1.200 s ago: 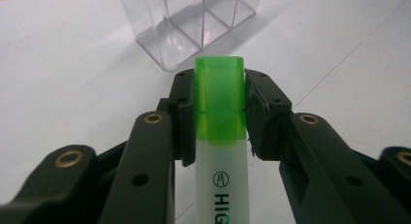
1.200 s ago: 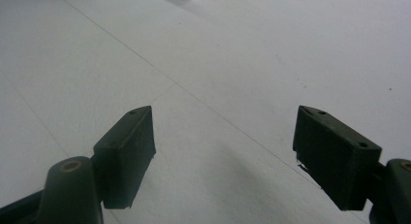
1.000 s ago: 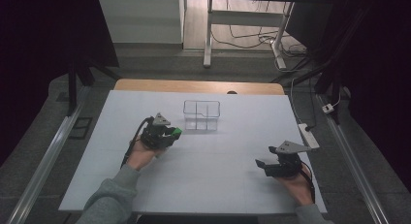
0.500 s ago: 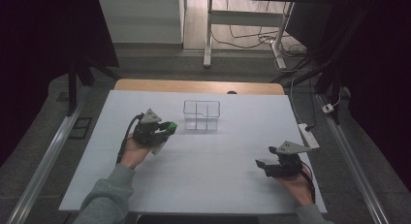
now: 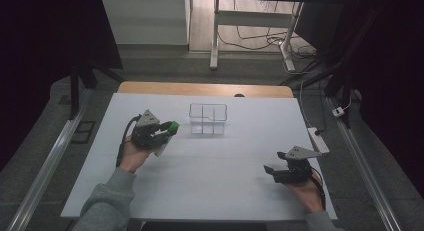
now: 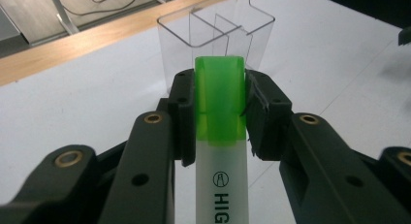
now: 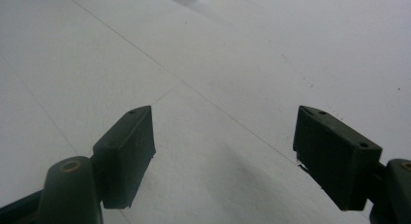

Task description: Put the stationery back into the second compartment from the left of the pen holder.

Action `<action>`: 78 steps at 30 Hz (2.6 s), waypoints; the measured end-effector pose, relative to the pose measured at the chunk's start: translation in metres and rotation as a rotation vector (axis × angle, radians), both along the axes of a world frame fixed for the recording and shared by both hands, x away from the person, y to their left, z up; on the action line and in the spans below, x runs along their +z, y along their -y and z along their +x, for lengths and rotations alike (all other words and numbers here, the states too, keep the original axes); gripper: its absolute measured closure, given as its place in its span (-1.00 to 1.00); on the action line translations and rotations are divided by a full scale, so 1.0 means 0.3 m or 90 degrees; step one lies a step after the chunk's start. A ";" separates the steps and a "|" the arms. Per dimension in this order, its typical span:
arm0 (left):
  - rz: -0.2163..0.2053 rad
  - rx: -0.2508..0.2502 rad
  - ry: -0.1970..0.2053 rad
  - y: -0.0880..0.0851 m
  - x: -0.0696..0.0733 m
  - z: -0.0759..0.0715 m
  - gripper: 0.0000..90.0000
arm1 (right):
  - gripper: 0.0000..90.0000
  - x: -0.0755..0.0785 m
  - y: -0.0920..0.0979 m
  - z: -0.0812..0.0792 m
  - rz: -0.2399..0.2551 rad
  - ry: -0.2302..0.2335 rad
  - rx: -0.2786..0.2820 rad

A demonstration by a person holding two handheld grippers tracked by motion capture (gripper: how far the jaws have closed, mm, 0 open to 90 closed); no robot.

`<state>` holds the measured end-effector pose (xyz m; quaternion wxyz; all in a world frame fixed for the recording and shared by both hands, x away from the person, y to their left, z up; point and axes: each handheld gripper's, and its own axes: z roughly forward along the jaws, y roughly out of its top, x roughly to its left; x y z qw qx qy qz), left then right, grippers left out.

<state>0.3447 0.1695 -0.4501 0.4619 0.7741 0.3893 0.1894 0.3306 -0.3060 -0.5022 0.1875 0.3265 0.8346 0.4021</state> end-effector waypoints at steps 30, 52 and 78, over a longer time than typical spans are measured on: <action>-0.040 -0.039 0.025 0.023 0.098 0.072 0.48 | -0.51 -0.003 0.008 -0.001 -0.002 -0.003 -0.006; -0.032 -0.040 0.021 0.054 0.136 0.155 0.47 | -0.50 -0.007 0.008 0.002 -0.003 -0.008 -0.004; -0.053 -0.044 0.013 0.121 0.179 0.250 0.47 | -0.51 -0.010 0.006 0.002 -0.001 -0.006 -0.009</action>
